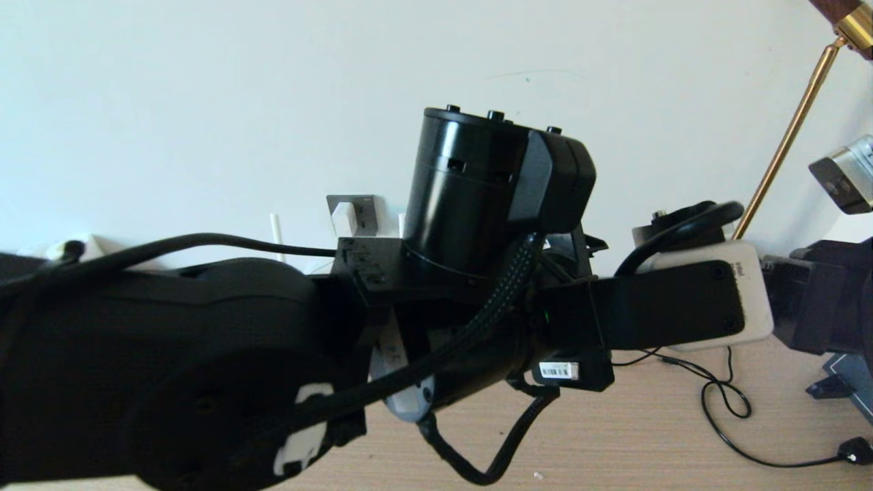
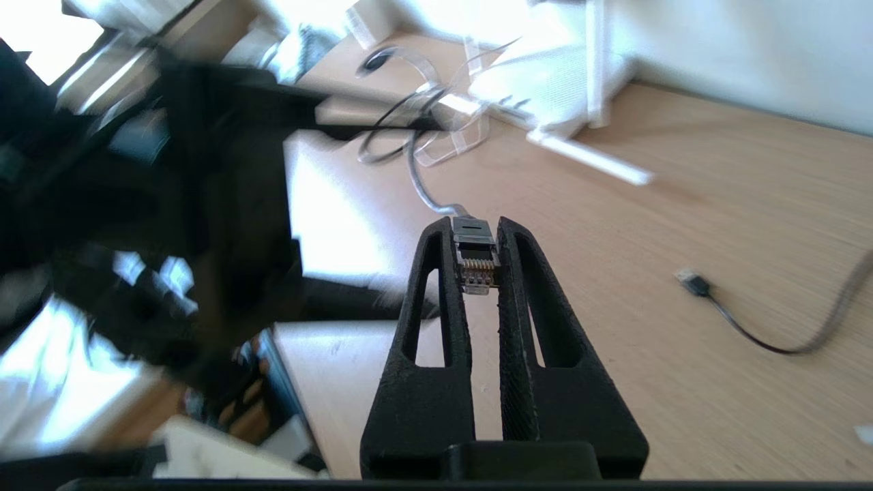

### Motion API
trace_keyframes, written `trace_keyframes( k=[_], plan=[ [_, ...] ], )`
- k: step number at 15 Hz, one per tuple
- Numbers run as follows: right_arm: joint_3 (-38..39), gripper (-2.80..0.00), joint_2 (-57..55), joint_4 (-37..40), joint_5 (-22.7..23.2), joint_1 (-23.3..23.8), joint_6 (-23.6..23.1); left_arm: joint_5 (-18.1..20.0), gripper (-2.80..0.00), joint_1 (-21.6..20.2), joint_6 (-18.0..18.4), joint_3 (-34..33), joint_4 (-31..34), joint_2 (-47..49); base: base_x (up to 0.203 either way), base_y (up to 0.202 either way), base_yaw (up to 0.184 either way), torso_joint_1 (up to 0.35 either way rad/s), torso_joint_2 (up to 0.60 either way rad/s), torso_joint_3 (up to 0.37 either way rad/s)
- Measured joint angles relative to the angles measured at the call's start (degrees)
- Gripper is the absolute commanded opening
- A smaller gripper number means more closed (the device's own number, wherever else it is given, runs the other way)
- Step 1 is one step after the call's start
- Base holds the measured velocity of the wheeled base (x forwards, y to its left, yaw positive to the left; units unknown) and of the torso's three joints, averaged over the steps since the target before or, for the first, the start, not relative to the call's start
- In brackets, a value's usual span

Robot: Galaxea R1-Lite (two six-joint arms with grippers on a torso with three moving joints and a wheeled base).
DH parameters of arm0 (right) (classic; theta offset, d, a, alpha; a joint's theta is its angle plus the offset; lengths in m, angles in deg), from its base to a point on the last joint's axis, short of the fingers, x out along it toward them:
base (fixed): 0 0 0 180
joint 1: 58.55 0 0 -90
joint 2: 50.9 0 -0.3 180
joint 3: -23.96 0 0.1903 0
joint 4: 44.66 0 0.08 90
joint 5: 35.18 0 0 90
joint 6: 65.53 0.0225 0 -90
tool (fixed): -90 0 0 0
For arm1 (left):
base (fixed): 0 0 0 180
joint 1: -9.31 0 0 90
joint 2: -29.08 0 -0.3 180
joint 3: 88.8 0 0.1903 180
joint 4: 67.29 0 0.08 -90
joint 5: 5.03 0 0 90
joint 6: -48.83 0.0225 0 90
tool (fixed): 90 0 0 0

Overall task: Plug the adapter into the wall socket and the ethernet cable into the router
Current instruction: Hand it to the other hand

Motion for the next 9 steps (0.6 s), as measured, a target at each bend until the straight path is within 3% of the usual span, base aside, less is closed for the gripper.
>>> trace_keyframes(
  k=[2, 5, 9],
  plan=[
    [-0.6, -2.8, 0.0, 0.3, -4.0, -0.5, 5.0, 0.0, 0.0, 0.0, 1.7, -1.8, -1.6, -1.5, 0.0, 0.0, 0.0, 0.0, 0.0, 0.0],
    [-2.4, -2.8, 0.0, 3.2, -9.1, -2.0, 17.1, 0.4, 0.0, 0.1, 6.3, -8.0, -9.3, -4.1, 0.0, 0.0, 0.0, 0.0, 0.0, 0.0],
    [-6.9, -2.8, -0.6, 12.2, -8.7, -2.6, 31.4, 2.2, 0.0, 0.0, 7.4, -18.7, -25.9, -5.1, 0.0, 0.0, 0.0, 0.0, 0.0, 0.0]
  ],
)
